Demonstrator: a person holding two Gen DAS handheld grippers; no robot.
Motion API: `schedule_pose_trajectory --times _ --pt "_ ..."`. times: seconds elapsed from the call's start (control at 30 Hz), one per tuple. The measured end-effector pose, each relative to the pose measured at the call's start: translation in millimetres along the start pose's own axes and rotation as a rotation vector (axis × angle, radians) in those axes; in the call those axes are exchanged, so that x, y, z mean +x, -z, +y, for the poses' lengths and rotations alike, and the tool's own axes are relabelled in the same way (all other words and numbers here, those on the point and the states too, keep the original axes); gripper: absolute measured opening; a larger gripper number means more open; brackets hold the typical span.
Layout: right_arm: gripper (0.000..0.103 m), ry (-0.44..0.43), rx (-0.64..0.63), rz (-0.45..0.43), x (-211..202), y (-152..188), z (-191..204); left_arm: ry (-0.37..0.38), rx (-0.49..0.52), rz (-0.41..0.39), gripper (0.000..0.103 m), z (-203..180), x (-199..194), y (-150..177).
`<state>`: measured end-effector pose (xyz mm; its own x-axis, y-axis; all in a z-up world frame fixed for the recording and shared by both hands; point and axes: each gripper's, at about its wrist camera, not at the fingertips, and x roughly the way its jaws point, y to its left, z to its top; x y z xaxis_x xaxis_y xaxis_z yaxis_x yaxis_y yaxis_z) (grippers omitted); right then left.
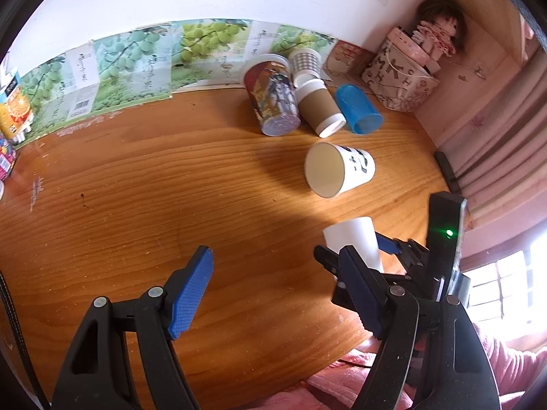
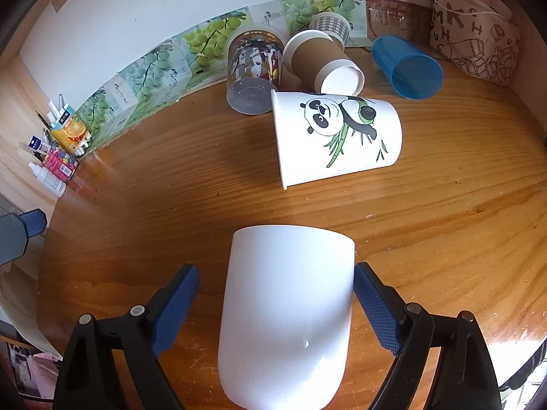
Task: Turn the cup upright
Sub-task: 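Turn the white cup opening-up and lower it toward the desk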
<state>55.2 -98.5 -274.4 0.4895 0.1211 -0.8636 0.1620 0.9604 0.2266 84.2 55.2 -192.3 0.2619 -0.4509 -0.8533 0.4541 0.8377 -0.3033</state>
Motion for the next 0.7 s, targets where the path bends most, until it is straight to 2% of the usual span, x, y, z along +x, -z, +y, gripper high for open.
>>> schedule_pose_trajectory --times 0.17,0.3,0.7 --pt "0.082 0.009 0.002 0.001 2.1 -2.6 -1.1 0.046 0.043 0.034 0.079 -11.6 2.9 4.1" --pt "0.071 0.011 -0.009 0.003 3.0 -3.7 0.8 0.061 0.062 0.046 0.079 -17.4 4.0 7.4" --pt "0.069 0.032 -0.073 -0.060 -9.4 -2.8 15.0 0.096 0.085 0.063 0.079 -22.3 4.5 13.5"
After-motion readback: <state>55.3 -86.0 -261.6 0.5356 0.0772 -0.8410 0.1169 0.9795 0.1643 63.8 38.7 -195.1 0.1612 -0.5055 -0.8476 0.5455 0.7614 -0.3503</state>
